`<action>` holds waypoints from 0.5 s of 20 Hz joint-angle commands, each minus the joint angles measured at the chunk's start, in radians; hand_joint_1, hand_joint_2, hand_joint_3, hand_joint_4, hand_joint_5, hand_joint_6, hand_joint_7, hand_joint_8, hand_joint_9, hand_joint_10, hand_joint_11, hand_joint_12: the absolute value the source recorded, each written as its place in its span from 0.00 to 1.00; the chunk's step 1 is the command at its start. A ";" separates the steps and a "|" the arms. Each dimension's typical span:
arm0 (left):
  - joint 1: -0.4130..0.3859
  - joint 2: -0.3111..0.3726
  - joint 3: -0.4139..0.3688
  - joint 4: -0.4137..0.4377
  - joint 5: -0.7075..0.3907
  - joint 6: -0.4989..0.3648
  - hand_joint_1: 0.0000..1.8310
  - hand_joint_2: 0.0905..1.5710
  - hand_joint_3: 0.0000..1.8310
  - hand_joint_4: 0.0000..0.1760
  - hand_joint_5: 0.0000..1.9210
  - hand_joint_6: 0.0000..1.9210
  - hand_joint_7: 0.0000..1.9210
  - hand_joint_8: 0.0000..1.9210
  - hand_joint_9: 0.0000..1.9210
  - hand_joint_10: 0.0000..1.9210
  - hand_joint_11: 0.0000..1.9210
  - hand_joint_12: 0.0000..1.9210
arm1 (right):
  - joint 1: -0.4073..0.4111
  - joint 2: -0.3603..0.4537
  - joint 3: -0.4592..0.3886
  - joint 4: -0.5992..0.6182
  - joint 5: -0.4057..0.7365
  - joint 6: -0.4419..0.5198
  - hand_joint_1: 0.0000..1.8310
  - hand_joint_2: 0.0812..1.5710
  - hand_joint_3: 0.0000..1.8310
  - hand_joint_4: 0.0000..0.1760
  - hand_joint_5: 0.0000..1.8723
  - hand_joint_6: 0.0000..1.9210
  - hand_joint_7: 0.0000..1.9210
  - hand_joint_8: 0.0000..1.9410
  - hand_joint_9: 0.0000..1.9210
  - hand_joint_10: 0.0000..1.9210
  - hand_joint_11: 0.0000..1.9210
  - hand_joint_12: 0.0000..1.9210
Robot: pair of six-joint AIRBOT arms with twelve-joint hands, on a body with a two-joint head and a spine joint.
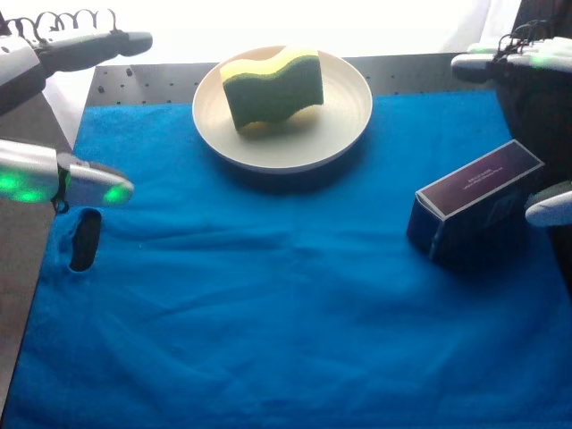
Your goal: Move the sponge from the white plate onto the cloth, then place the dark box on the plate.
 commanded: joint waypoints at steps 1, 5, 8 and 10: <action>-0.015 -0.010 0.009 -0.024 -0.090 -0.006 0.48 0.54 0.01 0.41 0.11 0.00 0.11 0.00 0.11 0.01 0.00 0.45 | 0.019 0.000 0.008 0.061 0.096 0.008 0.42 0.49 0.01 1.00 0.06 0.01 0.04 0.01 0.02 0.00 0.01 0.05; -0.077 -0.068 0.060 -0.017 -0.042 -0.007 0.48 0.55 0.00 0.33 0.12 0.00 0.10 0.00 0.08 0.00 0.00 0.34 | 0.021 0.000 0.010 0.054 0.096 0.008 0.41 0.52 0.01 0.93 0.05 0.00 0.03 0.00 0.01 0.00 0.01 0.03; -0.186 -0.162 0.147 0.021 0.045 -0.007 0.47 0.55 0.00 0.53 0.13 0.00 0.12 0.00 0.10 0.01 0.00 0.36 | 0.021 -0.002 0.011 0.052 0.096 0.008 0.43 0.52 0.00 0.97 0.03 0.00 0.03 0.00 0.02 0.00 0.01 0.03; -0.282 -0.234 0.220 0.068 0.149 -0.006 0.41 0.56 0.00 0.57 0.13 0.00 0.15 0.00 0.14 0.01 0.00 0.41 | 0.021 -0.004 0.014 0.048 0.096 0.008 0.43 0.51 0.00 0.90 0.03 0.00 0.03 0.00 0.02 0.00 0.02 0.03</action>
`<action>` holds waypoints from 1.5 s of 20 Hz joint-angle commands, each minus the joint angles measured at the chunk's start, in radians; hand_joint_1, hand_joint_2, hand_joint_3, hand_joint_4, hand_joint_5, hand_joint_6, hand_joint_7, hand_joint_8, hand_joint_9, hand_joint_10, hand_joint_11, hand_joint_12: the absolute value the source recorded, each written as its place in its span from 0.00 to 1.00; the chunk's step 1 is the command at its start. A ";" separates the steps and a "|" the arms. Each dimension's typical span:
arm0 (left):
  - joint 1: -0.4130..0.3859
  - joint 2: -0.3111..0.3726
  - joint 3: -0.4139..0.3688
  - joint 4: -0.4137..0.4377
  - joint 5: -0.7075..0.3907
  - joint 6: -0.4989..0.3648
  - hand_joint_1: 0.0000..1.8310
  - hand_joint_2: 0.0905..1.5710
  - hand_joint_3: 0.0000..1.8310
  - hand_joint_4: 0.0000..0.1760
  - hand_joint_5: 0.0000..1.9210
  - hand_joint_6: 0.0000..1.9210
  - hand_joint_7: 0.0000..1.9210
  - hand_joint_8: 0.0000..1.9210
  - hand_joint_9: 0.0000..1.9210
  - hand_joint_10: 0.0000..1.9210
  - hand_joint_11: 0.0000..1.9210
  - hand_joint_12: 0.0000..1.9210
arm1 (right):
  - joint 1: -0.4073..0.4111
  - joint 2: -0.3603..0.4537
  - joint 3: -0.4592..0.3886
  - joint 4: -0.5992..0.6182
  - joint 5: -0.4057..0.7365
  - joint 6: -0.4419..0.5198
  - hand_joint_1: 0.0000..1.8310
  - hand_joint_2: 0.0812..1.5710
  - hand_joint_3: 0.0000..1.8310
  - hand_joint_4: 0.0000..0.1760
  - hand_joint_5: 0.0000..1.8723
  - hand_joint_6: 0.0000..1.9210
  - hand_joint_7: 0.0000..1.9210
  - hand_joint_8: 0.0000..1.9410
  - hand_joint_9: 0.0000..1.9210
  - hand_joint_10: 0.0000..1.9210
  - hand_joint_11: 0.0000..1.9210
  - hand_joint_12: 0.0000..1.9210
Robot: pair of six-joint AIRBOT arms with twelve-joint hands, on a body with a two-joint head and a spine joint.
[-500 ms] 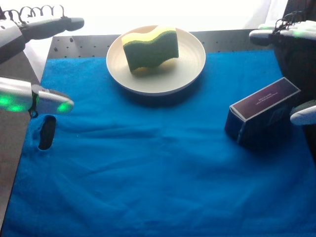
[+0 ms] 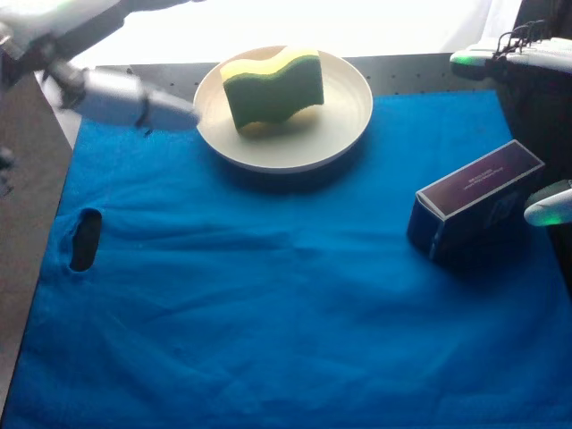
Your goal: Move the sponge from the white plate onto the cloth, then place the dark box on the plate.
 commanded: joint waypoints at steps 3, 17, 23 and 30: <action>-0.058 -0.073 0.083 -0.013 0.007 -0.006 0.41 0.57 0.00 0.90 0.13 0.00 0.16 0.00 0.18 0.01 0.00 0.43 | 0.030 -0.009 0.015 0.044 0.094 0.008 0.42 0.51 0.00 0.96 0.04 0.00 0.03 0.00 0.02 0.00 0.02 0.03; -0.181 -0.356 0.373 0.137 0.338 -0.004 0.47 0.54 0.00 0.21 0.27 0.00 0.39 0.00 0.36 0.01 0.00 0.66 | 0.055 -0.040 0.047 0.005 0.083 0.026 0.45 0.51 0.00 0.80 0.06 0.00 0.06 0.00 0.05 0.01 0.05 0.04; -0.181 -0.421 0.416 0.165 0.363 -0.003 0.64 0.70 0.00 0.06 0.52 0.43 0.49 0.49 0.45 0.02 0.00 0.81 | 0.056 -0.051 0.055 0.002 0.082 0.026 0.45 0.52 0.00 0.58 0.08 0.01 0.09 0.01 0.07 0.01 0.07 0.05; -0.194 -0.452 0.451 0.163 0.342 -0.026 0.68 0.69 0.00 0.00 0.56 0.33 0.48 0.65 0.33 0.56 0.06 0.88 | 0.056 -0.056 0.057 0.002 0.082 0.026 0.47 0.53 0.00 0.60 0.10 0.01 0.09 0.00 0.08 0.00 0.07 0.05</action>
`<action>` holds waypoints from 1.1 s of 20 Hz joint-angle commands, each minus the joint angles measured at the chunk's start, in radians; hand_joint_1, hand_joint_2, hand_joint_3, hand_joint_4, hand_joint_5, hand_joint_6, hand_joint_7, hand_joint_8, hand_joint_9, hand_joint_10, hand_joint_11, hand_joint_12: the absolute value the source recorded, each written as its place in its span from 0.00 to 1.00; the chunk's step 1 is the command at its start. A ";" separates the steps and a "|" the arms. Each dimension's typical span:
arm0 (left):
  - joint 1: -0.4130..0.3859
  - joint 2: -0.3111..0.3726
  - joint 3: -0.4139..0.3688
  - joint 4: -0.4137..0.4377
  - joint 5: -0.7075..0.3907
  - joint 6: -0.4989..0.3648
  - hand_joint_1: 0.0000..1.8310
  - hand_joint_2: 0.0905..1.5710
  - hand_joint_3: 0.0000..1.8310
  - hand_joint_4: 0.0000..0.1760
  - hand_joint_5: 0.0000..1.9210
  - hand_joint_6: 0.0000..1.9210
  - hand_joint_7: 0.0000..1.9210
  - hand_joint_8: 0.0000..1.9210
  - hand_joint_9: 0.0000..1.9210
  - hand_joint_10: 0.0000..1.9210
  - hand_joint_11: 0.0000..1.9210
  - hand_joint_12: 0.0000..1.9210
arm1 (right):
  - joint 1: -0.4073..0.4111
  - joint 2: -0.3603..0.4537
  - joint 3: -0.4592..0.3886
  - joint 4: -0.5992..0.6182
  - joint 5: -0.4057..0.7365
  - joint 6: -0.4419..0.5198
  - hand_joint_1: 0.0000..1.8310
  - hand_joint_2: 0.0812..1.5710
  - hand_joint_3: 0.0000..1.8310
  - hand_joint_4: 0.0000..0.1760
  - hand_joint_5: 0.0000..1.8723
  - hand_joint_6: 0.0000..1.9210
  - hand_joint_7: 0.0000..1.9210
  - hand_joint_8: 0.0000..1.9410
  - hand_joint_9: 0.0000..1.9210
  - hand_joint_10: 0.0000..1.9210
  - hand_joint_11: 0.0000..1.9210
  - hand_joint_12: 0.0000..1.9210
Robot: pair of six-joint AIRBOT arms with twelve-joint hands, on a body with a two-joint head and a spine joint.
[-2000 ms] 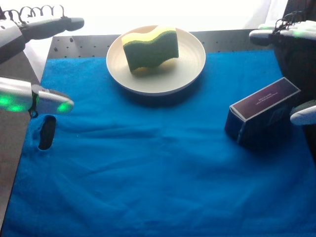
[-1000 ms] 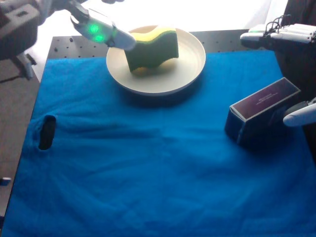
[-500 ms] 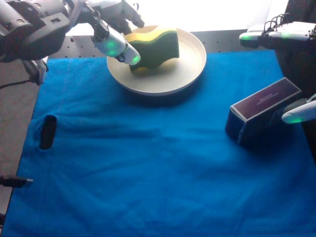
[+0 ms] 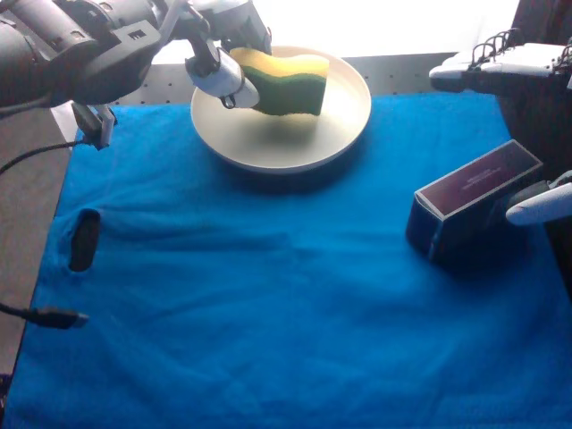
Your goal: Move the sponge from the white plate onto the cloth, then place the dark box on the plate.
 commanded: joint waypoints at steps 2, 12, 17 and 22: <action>-0.017 0.031 -0.029 -0.005 -0.155 -0.026 0.69 0.70 0.00 0.00 0.57 0.29 0.47 0.70 0.29 0.71 0.07 0.94 | 0.013 -0.003 0.004 0.063 0.096 0.014 0.46 0.53 0.00 0.64 0.09 0.00 0.09 0.00 0.08 0.00 0.07 0.05; 0.028 0.520 -0.526 0.142 -0.461 -0.050 0.70 0.68 0.00 0.00 0.60 0.25 0.51 0.64 0.47 0.63 0.40 0.82 | 0.012 0.013 -0.030 0.071 0.096 0.029 0.47 0.54 0.00 0.82 0.09 0.00 0.07 0.00 0.05 0.00 0.04 0.04; 0.196 0.678 -0.680 0.184 -0.586 -0.182 0.70 0.66 0.00 0.00 0.61 0.21 0.54 0.59 0.50 0.52 0.39 0.73 | 0.012 0.017 -0.038 0.075 0.096 0.029 0.41 0.54 0.00 0.74 0.09 0.00 0.09 0.01 0.05 0.00 0.04 0.04; 0.297 0.674 -0.708 0.188 -0.499 -0.184 0.70 0.64 0.00 0.00 0.64 0.17 0.59 0.50 0.51 0.56 0.40 0.80 | 0.012 0.011 -0.030 0.074 0.093 0.029 0.42 0.56 0.01 0.68 0.10 0.00 0.09 0.00 0.08 0.01 0.07 0.05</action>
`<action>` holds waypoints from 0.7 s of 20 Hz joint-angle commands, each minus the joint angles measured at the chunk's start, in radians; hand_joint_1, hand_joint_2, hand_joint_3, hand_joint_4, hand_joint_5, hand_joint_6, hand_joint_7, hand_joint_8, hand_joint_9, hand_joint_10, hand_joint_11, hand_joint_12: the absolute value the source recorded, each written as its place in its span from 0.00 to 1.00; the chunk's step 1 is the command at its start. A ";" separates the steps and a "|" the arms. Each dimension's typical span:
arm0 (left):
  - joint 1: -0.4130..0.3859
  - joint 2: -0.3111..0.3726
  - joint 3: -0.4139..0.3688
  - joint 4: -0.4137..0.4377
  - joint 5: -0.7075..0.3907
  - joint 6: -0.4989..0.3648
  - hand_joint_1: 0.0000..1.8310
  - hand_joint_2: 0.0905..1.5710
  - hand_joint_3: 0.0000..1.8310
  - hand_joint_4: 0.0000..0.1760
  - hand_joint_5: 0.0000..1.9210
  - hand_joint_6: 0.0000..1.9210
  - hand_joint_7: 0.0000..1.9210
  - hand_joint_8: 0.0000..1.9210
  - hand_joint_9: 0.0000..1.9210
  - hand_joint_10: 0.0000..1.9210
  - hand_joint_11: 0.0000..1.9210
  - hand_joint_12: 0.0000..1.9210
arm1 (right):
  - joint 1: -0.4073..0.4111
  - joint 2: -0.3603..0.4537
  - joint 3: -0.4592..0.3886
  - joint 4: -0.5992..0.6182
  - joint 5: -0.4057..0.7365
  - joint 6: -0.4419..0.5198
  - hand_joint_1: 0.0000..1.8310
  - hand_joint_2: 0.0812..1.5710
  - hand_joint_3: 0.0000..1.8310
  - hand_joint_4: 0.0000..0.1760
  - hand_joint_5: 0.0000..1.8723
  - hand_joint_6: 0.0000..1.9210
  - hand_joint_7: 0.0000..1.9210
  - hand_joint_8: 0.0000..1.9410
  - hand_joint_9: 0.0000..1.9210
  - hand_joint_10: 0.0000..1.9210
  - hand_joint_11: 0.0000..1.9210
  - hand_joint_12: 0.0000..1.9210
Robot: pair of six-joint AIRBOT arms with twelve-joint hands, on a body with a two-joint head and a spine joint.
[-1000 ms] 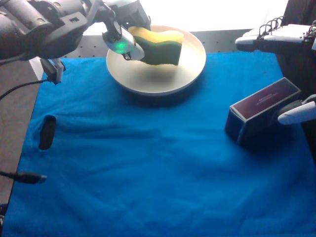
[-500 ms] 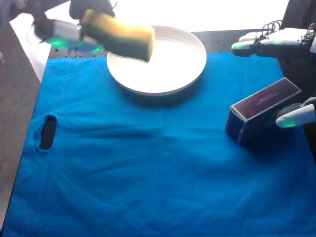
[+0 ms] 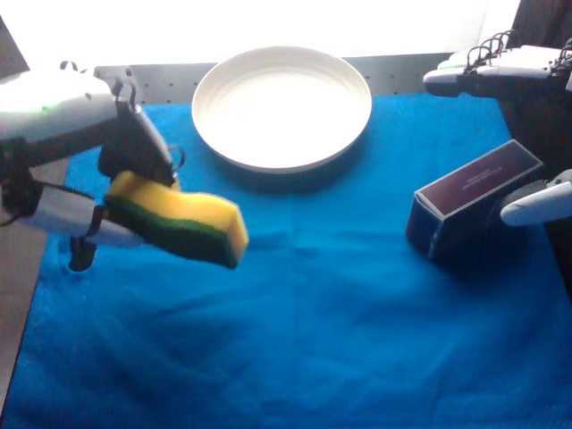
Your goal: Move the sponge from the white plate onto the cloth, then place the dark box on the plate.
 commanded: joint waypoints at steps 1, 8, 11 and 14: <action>0.000 -0.010 0.006 -0.032 -0.052 -0.002 0.70 0.64 0.00 0.00 0.64 0.17 0.59 0.50 0.51 0.56 0.40 0.80 | 0.012 -0.005 0.007 0.062 0.092 0.007 0.42 0.56 0.01 0.68 0.10 0.00 0.09 0.00 0.08 0.01 0.07 0.05; 0.008 -0.031 0.023 -0.066 -0.058 0.015 0.47 0.49 0.00 0.35 0.24 0.00 0.31 0.00 0.32 0.11 0.08 0.74 | 0.012 -0.006 0.021 0.025 0.056 0.007 0.45 0.51 0.00 0.68 0.12 0.00 0.10 0.00 0.08 0.00 0.08 0.04; 0.011 -0.025 0.011 -0.162 -0.116 0.097 0.47 0.49 0.00 0.39 0.20 0.00 0.26 0.00 0.29 0.05 0.01 0.80 | 0.022 -0.014 0.031 -0.038 -0.010 0.007 0.47 0.50 0.00 0.29 0.15 0.01 0.11 0.00 0.09 0.00 0.08 0.04; 0.019 -0.014 0.008 -0.204 -0.169 0.106 0.51 0.48 0.00 0.00 0.22 0.00 0.23 0.00 0.23 0.02 0.00 0.66 | 0.084 -0.019 0.035 -0.154 -0.119 0.007 0.49 0.50 0.00 0.73 0.12 0.00 0.11 0.00 0.10 0.00 0.00 0.20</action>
